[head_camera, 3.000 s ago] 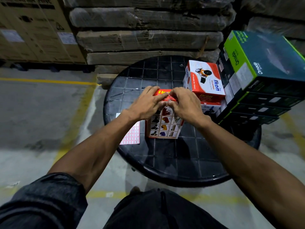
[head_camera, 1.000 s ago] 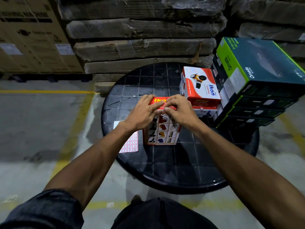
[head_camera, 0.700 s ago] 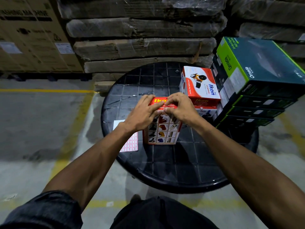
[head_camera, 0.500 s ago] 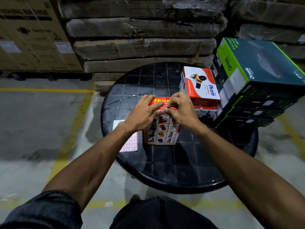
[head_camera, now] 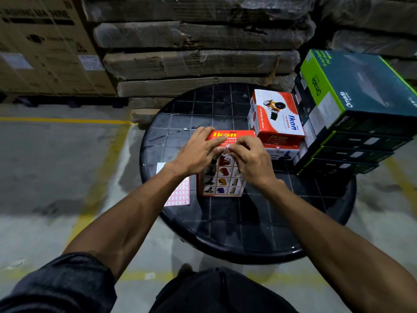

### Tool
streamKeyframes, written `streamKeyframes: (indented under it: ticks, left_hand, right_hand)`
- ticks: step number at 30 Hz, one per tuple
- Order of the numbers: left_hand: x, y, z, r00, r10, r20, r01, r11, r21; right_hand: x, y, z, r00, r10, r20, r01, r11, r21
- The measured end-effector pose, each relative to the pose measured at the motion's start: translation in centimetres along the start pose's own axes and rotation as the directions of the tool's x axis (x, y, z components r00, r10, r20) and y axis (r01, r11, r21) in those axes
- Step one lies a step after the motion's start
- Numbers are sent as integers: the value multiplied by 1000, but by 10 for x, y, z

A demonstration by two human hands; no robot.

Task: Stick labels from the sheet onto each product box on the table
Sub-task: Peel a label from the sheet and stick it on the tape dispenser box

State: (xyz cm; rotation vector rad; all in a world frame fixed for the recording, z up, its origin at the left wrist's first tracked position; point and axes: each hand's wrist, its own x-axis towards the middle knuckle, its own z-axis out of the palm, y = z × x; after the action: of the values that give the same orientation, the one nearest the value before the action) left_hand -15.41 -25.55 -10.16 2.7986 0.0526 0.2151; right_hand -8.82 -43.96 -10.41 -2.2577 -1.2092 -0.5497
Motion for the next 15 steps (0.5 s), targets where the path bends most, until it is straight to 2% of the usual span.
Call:
streamKeyframes:
  ticks: [8, 15]
  left_hand:
    - [-3, 1, -1, 1000, 13, -12, -13, 1000, 4]
    - [-4, 4, -2, 1000, 5, 1, -5, 1000, 7]
  right_hand:
    - [1, 2, 3, 999, -38, 0, 38, 996, -83]
    - [2, 1, 1, 997, -47, 64, 56, 987, -150]
